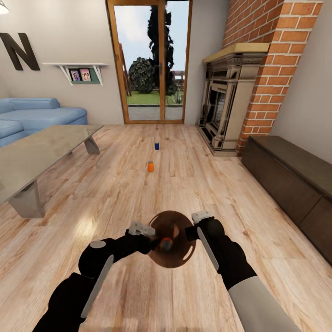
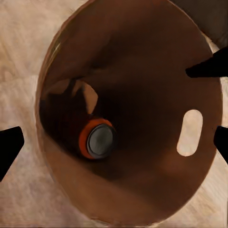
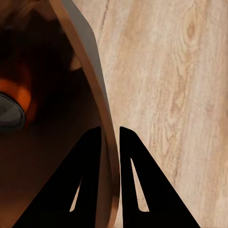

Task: Put the three can of soda from the living room inside the tash can in the kitchen.

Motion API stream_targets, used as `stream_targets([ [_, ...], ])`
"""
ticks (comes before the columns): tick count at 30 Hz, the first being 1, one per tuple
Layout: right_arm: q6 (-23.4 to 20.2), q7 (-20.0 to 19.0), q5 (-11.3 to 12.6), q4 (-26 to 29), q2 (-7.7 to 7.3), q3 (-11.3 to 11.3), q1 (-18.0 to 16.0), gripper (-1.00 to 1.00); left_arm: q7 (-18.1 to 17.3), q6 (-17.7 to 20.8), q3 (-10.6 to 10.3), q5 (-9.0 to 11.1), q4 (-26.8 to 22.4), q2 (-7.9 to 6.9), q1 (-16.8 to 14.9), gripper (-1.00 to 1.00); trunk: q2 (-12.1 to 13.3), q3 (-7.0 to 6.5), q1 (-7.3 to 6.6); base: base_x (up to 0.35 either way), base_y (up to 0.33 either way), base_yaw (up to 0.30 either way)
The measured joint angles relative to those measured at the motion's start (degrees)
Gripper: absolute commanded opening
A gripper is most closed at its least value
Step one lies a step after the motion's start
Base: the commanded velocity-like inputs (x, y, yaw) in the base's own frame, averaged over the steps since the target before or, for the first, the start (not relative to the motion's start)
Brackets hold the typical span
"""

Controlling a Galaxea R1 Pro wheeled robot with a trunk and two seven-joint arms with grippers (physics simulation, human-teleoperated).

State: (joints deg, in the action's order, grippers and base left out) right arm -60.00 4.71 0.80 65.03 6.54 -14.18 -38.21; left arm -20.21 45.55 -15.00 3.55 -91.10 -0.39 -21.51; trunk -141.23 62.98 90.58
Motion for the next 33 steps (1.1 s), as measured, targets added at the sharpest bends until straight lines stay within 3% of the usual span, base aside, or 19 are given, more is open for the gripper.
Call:
stream_targets([
  [3,0.0,0.0,-0.3,0.0,-0.07,0.1,0.0,-1.00,-6.9,0.0,7.9,1.2,-0.1,-1.25,0.1,1.00,0.0,0.00,0.00,0.000,0.000,0.000],
  [4,0.0,0.0,-0.1,0.0,-0.10,0.2,0.0,-1.00,-13.5,-0.2,15.7,1.9,-0.1,-1.86,0.1,1.00,0.0,0.00,0.00,0.000,0.000,0.000],
  [5,0.0,0.0,-0.1,-0.1,-0.11,0.2,0.0,-1.00,-15.4,-0.4,20.3,1.8,-0.1,-2.01,0.1,1.00,0.0,0.00,0.00,0.000,0.000,0.000],
  [6,0.0,0.0,0.0,-0.1,-0.13,0.3,0.0,-1.00,-16.8,-0.6,23.0,2.0,-0.1,-2.09,0.1,1.00,0.0,0.00,0.00,0.000,0.000,0.000],
  [8,0.0,0.0,0.2,-0.1,-0.22,0.4,0.0,-1.00,-20.1,-1.5,31.1,2.2,-0.1,-2.32,0.1,1.00,0.0,0.00,0.00,0.000,0.000,0.000],
  [9,0.0,0.0,0.1,-0.1,-0.27,0.5,0.0,-1.00,-20.8,-1.9,33.3,2.2,-0.1,-2.39,0.1,1.00,0.0,0.00,0.00,0.000,0.000,0.000],
  [12,0.0,0.0,-0.1,-0.1,-0.35,0.5,0.0,-1.00,-21.4,-3.4,35.7,1.9,0.0,-2.42,0.1,1.00,0.0,0.00,0.00,0.000,0.000,0.000],
  [14,0.0,0.0,0.0,-0.1,-0.37,0.5,0.0,-1.00,-21.0,-5.8,36.4,1.6,0.2,-2.41,0.1,1.00,0.0,0.00,0.00,0.000,0.000,0.000],
  [17,0.0,0.0,0.1,0.0,-0.46,0.5,0.2,-1.00,-14.1,-13.6,36.7,1.1,5.8,-2.11,0.2,1.00,0.0,0.00,0.00,0.000,0.000,0.000],
  [19,0.0,0.0,-0.1,0.1,-0.47,0.5,0.2,-1.00,-10.8,-16.2,36.1,1.1,8.4,-2.00,0.1,1.00,0.0,0.00,0.00,0.000,0.000,0.000],
  [21,0.0,0.0,0.1,0.5,-0.71,0.5,0.4,-1.00,-2.9,-20.8,31.8,1.1,14.4,-1.88,0.1,1.00,0.0,0.00,0.00,0.000,0.000,0.000],
  [23,0.0,0.0,0.2,1.2,-1.16,0.6,0.4,-1.00,1.2,-23.0,28.8,1.2,17.1,-1.87,0.1,1.00,0.0,0.00,0.00,0.000,0.000,0.000],
  [25,0.1,-0.3,1.8,3.4,-3.36,0.7,0.7,-1.00,7.7,-28.2,23.7,1.1,21.9,-1.88,0.1,1.00,0.0,0.00,0.00,0.000,0.000,0.000],
  [26,0.0,-0.4,1.6,4.5,-4.66,0.7,1.0,-1.00,9.7,-30.6,22.1,1.1,24.1,-1.89,0.1,1.00,0.0,-0.01,-0.01,0.000,0.000,0.000],
  [29,0.0,-0.2,-1.9,6.2,-6.58,1.5,2.3,-1.00,11.4,-33.6,20.7,1.1,27.1,-1.90,0.1,1.00,0.0,0.00,0.00,0.000,0.000,0.000],
  [31,0.9,-0.6,-0.3,7.1,-7.65,3.0,4.6,-1.00,12.3,-35.6,20.0,1.1,29.7,-2.02,0.1,1.00,0.0,0.00,0.00,0.000,0.000,0.000],
  [33,6.0,-1.3,1.6,8.4,-8.57,5.4,8.8,-1.00,12.9,-38.7,19.5,1.1,33.3,-2.23,0.1,1.00,0.0,0.01,0.00,0.000,0.000,0.000],
])
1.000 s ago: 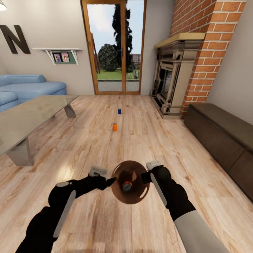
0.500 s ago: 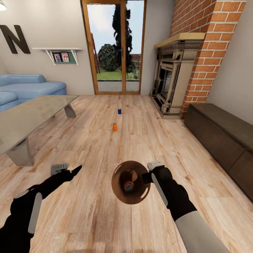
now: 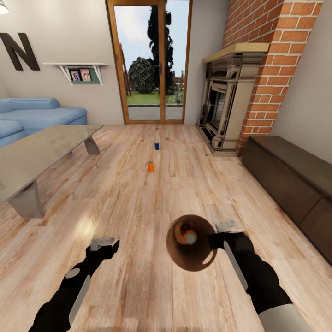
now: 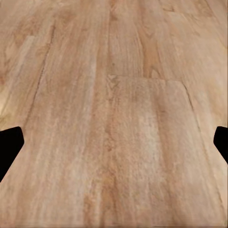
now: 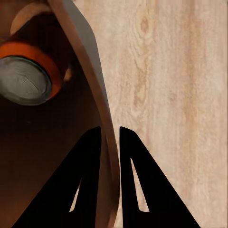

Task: Put the three can of soda from the living room inside the tash can in the kitchen.

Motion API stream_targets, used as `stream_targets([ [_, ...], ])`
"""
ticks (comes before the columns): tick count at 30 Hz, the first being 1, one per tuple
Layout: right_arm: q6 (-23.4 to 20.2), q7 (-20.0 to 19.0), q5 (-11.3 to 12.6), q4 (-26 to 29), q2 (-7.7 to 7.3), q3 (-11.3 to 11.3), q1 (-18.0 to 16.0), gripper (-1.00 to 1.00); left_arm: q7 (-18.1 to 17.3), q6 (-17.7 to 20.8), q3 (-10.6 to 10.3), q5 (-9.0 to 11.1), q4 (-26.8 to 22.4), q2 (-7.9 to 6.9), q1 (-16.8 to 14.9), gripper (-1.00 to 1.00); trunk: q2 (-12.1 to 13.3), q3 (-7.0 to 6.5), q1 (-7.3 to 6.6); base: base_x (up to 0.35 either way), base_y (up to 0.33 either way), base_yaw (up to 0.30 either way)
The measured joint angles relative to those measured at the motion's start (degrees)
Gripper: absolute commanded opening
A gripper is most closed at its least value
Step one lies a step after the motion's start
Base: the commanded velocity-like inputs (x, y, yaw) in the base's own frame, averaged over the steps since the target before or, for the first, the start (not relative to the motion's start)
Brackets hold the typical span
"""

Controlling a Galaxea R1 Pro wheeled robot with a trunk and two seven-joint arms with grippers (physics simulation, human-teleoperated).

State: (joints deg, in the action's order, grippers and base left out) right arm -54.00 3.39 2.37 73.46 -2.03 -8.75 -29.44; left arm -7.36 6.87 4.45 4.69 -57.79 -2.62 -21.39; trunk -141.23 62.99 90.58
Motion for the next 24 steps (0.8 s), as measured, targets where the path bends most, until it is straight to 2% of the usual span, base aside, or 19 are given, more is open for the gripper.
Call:
stream_targets([
  [3,3.3,-0.9,-1.6,-0.3,-0.80,1.1,2.7,-1.00,0.2,-3.1,-0.2,0.0,2.6,-0.07,0.0,1.00,0.0,0.00,0.00,0.000,0.000,0.000],
  [7,5.2,-2.0,-0.4,-0.1,-1.56,1.4,4.6,-1.00,0.2,-4.9,-0.2,0.0,4.1,-0.16,0.0,1.00,0.0,0.00,0.00,0.000,0.000,0.000],
  [13,5.8,-2.6,-0.9,0.2,-2.83,1.6,5.4,-1.00,0.3,-5.6,-0.2,0.0,5.2,-0.19,0.1,1.00,0.0,0.00,0.00,0.010,0.000,0.000],
  [14,6.1,-3.1,1.0,0.1,-3.88,2.3,5.6,-1.00,0.3,-6.1,-0.3,0.1,6.1,-0.19,0.1,1.00,0.0,0.00,0.00,0.070,0.000,0.000],
  [15,7.0,-3.9,1.0,0.0,-4.62,3.3,5.7,-1.00,0.3,-6.5,-0.3,0.1,6.4,-0.19,0.0,1.00,0.0,0.00,0.00,0.065,0.000,0.000],
  [17,8.7,-5.1,-2.3,0.3,-5.15,4.6,6.1,-1.00,0.1,-6.8,-0.2,0.1,6.7,-0.18,0.1,1.00,0.0,-0.01,0.00,0.039,0.000,0.000],
  [18,12.1,-7.6,-2.1,-0.6,-5.60,6.5,7.0,-1.00,0.1,-7.1,-0.2,0.1,6.8,-0.08,0.1,1.00,0.0,-0.01,0.00,0.021,0.000,0.000],
  [20,14.1,-9.1,0.2,-0.2,-5.76,8.0,7.8,-1.00,0.1,-7.2,-0.2,0.2,6.9,0.04,0.0,1.00,0.0,0.00,0.00,0.015,0.000,0.000],
  [22,15.5,-9.9,0.2,0.1,-5.86,9.7,8.5,-1.00,0.2,-7.1,-0.1,0.2,7.0,0.13,0.0,1.00,0.8,-0.37,-0.44,0.008,0.000,0.000],
  [23,16.9,-10.8,1.3,-0.6,-5.91,12.3,9.6,-1.00,0.2,-6.8,0.0,0.2,7.1,0.23,0.0,1.00,1.2,-0.54,-0.66,0.004,0.000,0.000],
  [24,17.6,-10.7,-0.5,-0.4,-5.94,13.8,9.9,-1.00,0.3,-6.7,0.0,0.2,7.2,0.25,0.0,1.00,1.6,-0.72,-0.87,0.003,0.000,0.000],
])
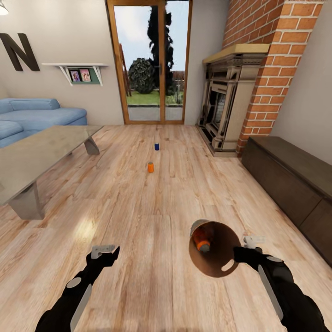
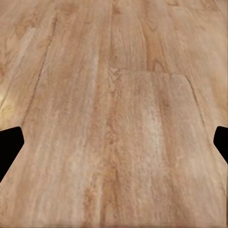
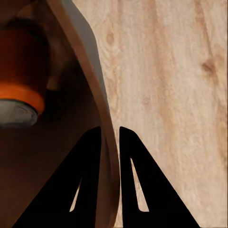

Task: Put the three can of soda from the living room inside the tash can in the kitchen.

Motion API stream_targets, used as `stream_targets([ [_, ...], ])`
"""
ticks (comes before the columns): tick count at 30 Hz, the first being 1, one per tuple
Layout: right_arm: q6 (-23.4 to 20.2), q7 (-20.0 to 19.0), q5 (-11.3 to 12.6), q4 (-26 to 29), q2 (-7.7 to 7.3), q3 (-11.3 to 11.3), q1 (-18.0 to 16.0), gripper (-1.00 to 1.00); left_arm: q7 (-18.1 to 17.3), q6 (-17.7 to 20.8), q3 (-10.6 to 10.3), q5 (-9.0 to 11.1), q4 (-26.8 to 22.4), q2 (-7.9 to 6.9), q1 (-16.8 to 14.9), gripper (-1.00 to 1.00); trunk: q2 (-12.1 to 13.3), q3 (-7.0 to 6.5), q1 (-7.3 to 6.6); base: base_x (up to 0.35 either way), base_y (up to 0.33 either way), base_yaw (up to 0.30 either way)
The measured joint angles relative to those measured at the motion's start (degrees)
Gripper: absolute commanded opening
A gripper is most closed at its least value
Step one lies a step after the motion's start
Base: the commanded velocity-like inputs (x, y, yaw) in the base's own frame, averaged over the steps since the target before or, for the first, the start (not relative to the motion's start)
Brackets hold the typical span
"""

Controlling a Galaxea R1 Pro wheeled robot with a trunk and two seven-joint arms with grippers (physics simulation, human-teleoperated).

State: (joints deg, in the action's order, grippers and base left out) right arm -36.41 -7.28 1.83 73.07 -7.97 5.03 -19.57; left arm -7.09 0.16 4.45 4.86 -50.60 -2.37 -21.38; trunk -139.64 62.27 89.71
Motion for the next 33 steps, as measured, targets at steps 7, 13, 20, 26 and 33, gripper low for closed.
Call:
stream_targets([
  [7,11.8,-0.7,-0.3,-3.0,-0.17,5.5,4.1,-1.00,0.3,3.3,0.1,0.0,2.4,0.15,0.0,1.00,2.8,-1.25,-1.54,0.001,0.000,0.000],
  [13,14.6,-3.6,1.1,-6.7,-0.13,5.7,5.0,-1.00,0.5,3.7,0.1,0.0,2.7,0.18,-0.1,1.00,5.2,-2.33,-2.86,0.000,0.000,0.000],
  [20,15.0,-4.5,0.5,-7.1,-0.15,5.9,5.1,-1.00,0.6,3.6,0.1,0.0,3.3,0.17,-0.1,1.00,7.6,-3.42,-4.18,0.000,0.000,0.000],
  [26,18.0,-4.6,0.5,-7.9,-0.09,5.9,5.1,-1.00,0.3,2.5,0.0,0.2,3.0,0.11,0.0,1.00,7.6,-3.42,-4.18,0.002,0.000,0.000],
  [33,20.4,-4.6,0.4,-8.9,0.00,5.9,5.1,-1.00,-0.2,2.3,-0.3,0.1,3.3,-0.15,0.0,1.00,7.6,-3.42,-4.18,0.222,0.000,0.000],
])
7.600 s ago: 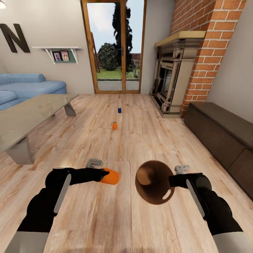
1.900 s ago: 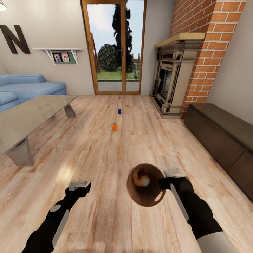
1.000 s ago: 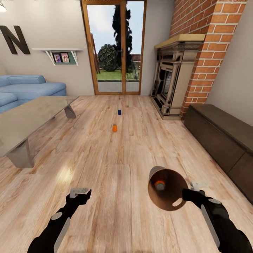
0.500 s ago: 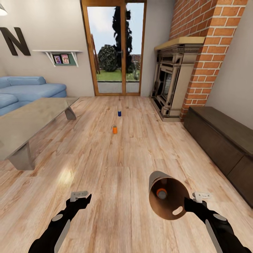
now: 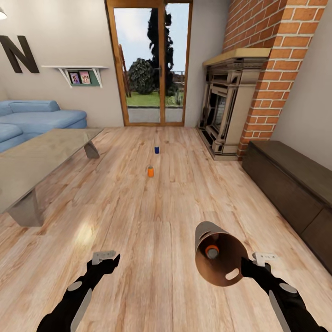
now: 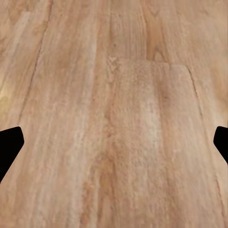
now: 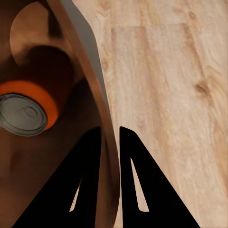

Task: Put the three can of soda from the living room inside the tash can in the kitchen.

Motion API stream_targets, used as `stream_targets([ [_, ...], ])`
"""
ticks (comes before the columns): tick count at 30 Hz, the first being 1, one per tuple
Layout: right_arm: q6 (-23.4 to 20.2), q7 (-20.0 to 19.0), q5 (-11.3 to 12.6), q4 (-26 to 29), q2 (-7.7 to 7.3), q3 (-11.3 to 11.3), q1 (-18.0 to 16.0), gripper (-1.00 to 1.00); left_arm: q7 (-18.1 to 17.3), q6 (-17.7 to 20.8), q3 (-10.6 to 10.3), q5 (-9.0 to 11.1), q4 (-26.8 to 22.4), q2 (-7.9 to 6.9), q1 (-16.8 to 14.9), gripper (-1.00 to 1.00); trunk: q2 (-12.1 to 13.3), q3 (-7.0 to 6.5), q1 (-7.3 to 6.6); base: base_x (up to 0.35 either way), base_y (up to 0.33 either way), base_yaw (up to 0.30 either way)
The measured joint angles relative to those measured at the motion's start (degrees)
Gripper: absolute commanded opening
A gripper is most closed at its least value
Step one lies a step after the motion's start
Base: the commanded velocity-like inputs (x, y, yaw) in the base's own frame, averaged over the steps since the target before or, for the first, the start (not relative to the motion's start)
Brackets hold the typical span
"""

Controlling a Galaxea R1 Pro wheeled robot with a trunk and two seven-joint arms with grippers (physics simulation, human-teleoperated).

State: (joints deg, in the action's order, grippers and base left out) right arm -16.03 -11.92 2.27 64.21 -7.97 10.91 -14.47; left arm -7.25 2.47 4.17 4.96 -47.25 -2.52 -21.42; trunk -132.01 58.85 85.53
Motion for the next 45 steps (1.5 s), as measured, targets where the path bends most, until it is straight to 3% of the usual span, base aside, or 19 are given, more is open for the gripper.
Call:
stream_targets([
  [22,0.4,0.0,0.0,-0.5,0.02,0.0,0.3,-1.00,0.1,-0.3,-1.4,-0.1,0.1,0.15,0.0,1.00,0.0,0.06,0.00,0.326,0.000,0.000],
  [45,0.4,0.0,0.0,-0.6,0.09,0.0,0.3,-1.00,0.4,-0.4,-1.8,-0.3,0.2,0.20,0.1,1.00,0.0,1.62,0.00,0.329,0.000,0.000],
])
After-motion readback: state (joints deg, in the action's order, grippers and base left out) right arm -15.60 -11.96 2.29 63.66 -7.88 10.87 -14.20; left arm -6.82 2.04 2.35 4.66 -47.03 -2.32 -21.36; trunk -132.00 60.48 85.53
